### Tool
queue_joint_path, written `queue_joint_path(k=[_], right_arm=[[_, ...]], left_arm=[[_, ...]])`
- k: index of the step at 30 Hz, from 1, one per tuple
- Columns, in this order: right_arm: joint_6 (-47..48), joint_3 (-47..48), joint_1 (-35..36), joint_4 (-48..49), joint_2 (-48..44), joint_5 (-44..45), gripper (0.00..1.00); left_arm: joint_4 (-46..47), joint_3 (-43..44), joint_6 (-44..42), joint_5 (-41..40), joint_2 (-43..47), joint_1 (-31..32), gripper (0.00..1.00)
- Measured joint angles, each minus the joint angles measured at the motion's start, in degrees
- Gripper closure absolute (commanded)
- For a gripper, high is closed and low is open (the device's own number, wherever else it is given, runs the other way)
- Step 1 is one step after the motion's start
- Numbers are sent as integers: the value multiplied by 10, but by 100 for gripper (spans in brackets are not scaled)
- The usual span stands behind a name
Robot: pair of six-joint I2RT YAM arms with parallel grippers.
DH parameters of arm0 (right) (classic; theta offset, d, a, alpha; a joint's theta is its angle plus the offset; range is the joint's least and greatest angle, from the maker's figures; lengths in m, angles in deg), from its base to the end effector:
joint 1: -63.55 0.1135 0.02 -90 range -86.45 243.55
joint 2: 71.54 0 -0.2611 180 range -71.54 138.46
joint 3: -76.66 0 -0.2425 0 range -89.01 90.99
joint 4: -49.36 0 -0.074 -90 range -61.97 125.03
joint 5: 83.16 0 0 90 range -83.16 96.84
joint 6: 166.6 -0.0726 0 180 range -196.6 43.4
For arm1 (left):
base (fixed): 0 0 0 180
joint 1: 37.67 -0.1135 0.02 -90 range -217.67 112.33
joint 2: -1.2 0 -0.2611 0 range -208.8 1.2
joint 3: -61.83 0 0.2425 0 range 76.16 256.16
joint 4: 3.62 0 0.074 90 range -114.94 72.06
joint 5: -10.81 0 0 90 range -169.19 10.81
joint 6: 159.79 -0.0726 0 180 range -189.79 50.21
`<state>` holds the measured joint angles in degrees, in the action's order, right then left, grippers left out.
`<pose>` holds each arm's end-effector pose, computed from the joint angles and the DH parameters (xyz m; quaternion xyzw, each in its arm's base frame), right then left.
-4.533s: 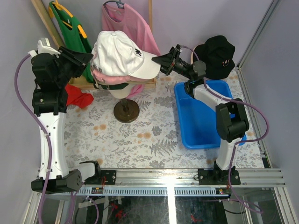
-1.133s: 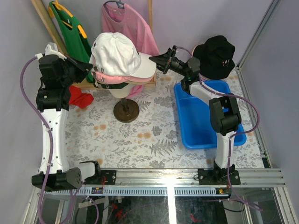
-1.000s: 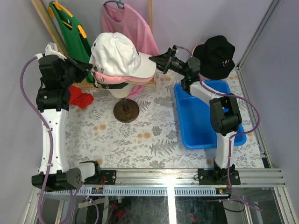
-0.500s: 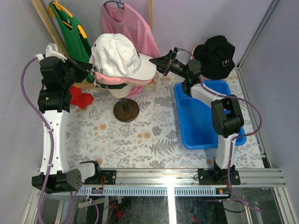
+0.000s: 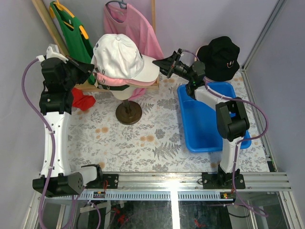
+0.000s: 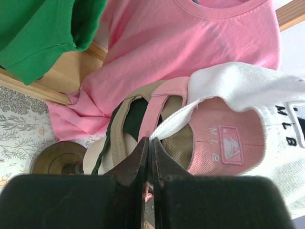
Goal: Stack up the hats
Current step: Stack the hat on the hat.
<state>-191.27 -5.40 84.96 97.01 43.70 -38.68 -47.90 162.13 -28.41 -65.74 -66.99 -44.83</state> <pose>0.4192 0.2200 0.3407 0.1029 0.5589 0.8139 0.1207 0.2698 0.0169 0.4543 -0.2506 0.7347 -0.2706 0.5694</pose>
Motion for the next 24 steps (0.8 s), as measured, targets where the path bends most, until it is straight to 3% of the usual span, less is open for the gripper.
queue_joint_path(k=[13,24], right_arm=[[21,0,0,-21,-9,0,85],[26,-2,0,-28,-13,1,80]], left_arm=[[13,-10,18,0,0,0,99],[8,-10,24,-7,4,0,80]])
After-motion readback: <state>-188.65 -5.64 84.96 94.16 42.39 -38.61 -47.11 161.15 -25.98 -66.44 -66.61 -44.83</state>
